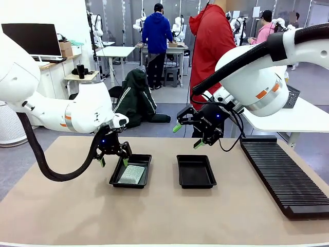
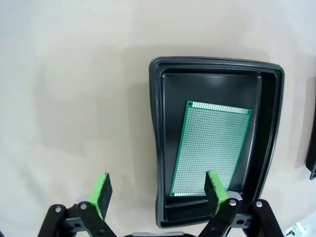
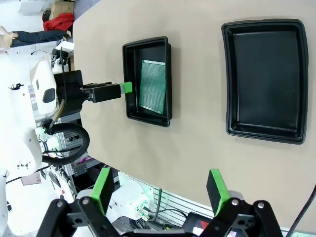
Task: Inspect and transfer BCBs to ESD trays.
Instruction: Pick up the ESD tray and place it on the left side of the table.
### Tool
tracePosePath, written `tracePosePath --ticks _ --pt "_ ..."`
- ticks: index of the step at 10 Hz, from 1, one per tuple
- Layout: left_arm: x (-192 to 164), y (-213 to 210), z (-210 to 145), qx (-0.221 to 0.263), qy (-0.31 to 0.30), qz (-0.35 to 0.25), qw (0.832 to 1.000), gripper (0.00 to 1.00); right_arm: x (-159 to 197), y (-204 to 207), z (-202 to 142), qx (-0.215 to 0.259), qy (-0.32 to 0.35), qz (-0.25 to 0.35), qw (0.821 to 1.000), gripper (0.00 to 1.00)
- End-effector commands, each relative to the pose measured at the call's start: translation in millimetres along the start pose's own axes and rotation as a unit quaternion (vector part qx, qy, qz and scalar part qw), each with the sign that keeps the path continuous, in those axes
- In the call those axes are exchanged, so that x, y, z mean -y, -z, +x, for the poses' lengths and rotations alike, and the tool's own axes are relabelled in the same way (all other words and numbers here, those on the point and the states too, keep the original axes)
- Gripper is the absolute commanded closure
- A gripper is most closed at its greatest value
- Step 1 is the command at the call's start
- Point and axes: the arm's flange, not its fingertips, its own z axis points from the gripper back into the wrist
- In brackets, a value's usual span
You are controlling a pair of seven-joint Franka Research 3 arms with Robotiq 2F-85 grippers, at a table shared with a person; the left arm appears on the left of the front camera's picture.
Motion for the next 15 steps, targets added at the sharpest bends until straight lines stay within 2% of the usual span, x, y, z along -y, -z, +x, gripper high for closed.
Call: tracePosePath --ticks 1,6,9,10,11,12,13,14,15 --pt "4 4 8 -0.009 -0.004 0.022 1.000 0.00 0 0 -1 0.000 0.000 0.000 1.000 0.00" --pt "6 20 14 -0.021 0.004 0.049 0.999 0.00 0 0 -1 0.000 0.000 0.000 1.000 0.00" --pt "6 29 18 -0.011 -0.001 0.045 0.999 0.00 0 0 -1 0.000 0.000 0.000 1.000 0.00" --pt "5 30 19 -0.012 0.001 0.046 0.999 0.09 0 0 -1 0.000 0.000 0.000 1.000 0.00" --pt "5 30 18 -0.013 0.002 0.047 0.999 0.10 0 0 -1 0.000 0.000 0.000 1.000 0.00" --pt "5 28 17 -0.009 0.001 0.046 0.999 0.19 0 0 -1 0.000 0.000 0.000 1.000 0.00" --pt "6 28 17 -0.009 0.001 0.046 0.999 0.20 0 0 -1 0.000 0.000 0.000 1.000 0.00" --pt "7 28 16 -0.010 0.002 0.049 0.999 0.29 0 0 -1 0.000 0.000 0.000 1.000 0.00" --pt "8 27 16 -0.006 0.001 0.047 0.999 0.30 0 0 -1 0.000 0.000 0.000 1.000 0.00"
